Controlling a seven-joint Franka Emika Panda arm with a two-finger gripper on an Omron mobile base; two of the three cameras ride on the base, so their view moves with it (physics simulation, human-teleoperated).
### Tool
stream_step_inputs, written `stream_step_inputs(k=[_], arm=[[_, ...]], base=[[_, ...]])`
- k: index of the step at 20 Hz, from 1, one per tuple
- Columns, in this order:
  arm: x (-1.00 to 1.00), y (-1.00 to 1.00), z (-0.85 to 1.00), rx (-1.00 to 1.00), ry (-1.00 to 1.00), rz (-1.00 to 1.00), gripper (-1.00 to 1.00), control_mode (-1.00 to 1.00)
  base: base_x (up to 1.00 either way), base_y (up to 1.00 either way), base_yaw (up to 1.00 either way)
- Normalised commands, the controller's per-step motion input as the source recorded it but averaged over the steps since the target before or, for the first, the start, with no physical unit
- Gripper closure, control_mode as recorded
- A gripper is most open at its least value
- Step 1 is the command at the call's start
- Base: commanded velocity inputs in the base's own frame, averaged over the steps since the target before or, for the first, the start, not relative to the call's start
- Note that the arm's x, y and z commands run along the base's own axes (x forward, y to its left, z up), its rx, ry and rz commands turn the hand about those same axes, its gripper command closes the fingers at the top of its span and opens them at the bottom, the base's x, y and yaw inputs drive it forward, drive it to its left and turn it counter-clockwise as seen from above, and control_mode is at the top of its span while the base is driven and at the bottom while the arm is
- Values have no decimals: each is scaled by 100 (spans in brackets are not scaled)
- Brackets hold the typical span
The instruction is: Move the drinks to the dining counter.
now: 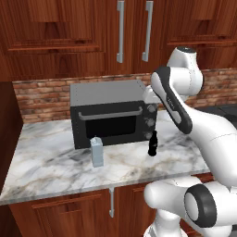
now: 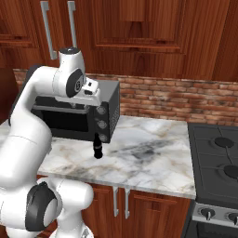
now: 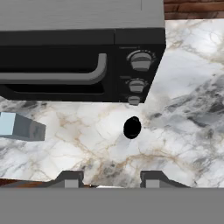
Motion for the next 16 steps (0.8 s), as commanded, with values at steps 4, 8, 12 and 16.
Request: stream_step_inputs(k=[4, 8, 12, 16], arm=[[-19, 0, 0, 0, 0, 0, -100, -100], [-38, 0, -4, -2, 0, 0, -100, -100], [-49, 0, -1, -3, 0, 0, -100, -100], [-42, 0, -5, -1, 0, 0, -100, -100]], base=[[0, 0, 0], [0, 0, 0], [0, 0, 0], [0, 0, 0]])
